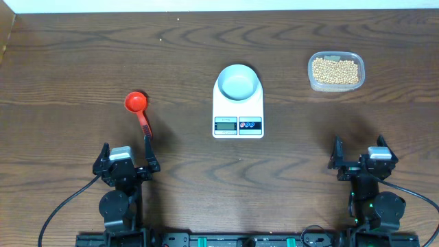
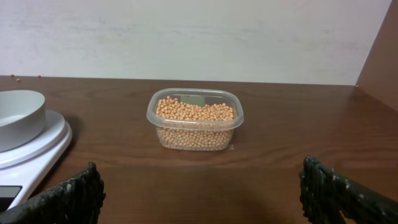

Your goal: Scoop item into bowl and weigh 50g on scale

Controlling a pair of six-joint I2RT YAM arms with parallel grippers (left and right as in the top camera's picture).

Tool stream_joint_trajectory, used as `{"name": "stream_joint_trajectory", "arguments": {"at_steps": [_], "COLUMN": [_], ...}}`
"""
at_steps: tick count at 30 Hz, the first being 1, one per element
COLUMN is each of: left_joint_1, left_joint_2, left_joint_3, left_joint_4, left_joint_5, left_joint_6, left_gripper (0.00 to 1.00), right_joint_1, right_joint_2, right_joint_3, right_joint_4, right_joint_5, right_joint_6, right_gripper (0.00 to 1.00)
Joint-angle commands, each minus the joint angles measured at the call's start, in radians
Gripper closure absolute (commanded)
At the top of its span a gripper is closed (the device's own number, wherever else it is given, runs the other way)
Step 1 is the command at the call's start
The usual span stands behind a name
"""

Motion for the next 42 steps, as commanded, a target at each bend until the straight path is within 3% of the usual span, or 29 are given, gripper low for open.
{"name": "stream_joint_trajectory", "arguments": {"at_steps": [1, 13, 23, 42], "left_joint_1": [0.004, 0.004, 0.004, 0.004], "left_joint_2": [-0.007, 0.004, 0.112, 0.599], "left_joint_3": [-0.030, -0.010, 0.044, 0.388], "left_joint_4": [-0.006, -0.006, -0.002, -0.011], "left_joint_5": [-0.009, -0.009, -0.010, 0.030], "left_joint_6": [0.013, 0.013, 0.013, -0.002], "left_gripper": [0.02, 0.02, 0.02, 0.02], "right_joint_1": [0.015, 0.015, 0.015, 0.015], "right_joint_2": [-0.005, -0.005, 0.043, 0.449], "right_joint_3": [-0.001, 0.006, 0.080, 0.504], "right_joint_4": [-0.003, -0.004, -0.012, -0.248], "right_joint_5": [0.007, -0.032, -0.048, -0.089], "right_joint_6": [-0.012, -0.012, -0.012, -0.013], "right_gripper": [0.01, 0.01, 0.01, 0.01]}}
